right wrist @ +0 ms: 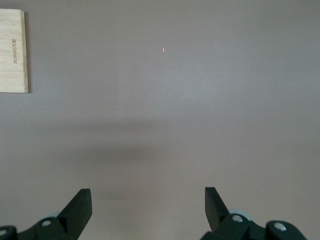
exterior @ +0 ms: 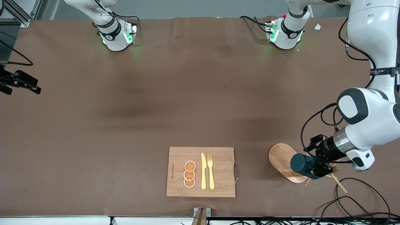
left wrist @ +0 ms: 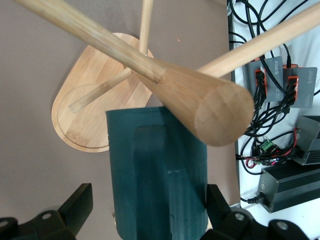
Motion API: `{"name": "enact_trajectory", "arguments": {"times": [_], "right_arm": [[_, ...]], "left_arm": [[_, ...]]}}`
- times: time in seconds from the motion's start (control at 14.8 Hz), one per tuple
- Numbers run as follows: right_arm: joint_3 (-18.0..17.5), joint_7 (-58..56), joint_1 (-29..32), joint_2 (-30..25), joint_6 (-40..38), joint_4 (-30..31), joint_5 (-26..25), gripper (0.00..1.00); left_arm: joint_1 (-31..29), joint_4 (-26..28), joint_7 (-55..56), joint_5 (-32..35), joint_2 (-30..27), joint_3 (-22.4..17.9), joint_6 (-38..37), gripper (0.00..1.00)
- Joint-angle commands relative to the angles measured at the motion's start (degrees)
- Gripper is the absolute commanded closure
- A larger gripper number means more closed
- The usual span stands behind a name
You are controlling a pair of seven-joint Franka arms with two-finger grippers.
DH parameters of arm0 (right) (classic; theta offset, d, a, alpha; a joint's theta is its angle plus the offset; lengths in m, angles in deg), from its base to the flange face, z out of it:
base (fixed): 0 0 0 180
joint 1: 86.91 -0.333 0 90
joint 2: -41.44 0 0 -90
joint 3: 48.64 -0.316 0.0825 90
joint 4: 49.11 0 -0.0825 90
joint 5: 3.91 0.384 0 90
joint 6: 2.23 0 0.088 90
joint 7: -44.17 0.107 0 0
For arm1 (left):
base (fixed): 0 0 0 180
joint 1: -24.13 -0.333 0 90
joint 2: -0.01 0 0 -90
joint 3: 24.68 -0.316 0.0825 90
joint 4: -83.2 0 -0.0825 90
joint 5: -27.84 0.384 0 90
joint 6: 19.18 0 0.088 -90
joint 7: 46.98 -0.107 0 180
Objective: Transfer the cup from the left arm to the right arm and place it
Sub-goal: 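Close the left gripper on the teal mug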
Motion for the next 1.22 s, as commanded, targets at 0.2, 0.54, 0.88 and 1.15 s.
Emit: {"name": "enact_trajectory", "arguments": {"times": [0.2, 0.54, 0.88, 1.15], "right_arm": [[-0.3, 0.1, 0.2, -1.0, 0.5, 1.1, -0.6, 0.0], [-0.3, 0.1, 0.2, -1.0, 0.5, 1.1, -0.7, 0.0], [-0.3, 0.1, 0.2, -1.0, 0.5, 1.2, -0.8, 0.0], [-0.3, 0.1, 0.2, -1.0, 0.6, 1.2, -0.8, 0.0]], "left_arm": [[-0.2, -1.4, -2.2, -2.7, 0.9, 0.2, 0.6, 0.0], [-1.6, -1.3, -6.3, -7.2, 1.3, 0.1, 0.6, 0.0], [-1.6, -1.3, -7.2, -8.1, 2.5, 0.1, 2.0, 0.0], [-1.6, -1.3, -7.2, -8.6, 3.2, 0.1, 2.7, 0.0]]}}
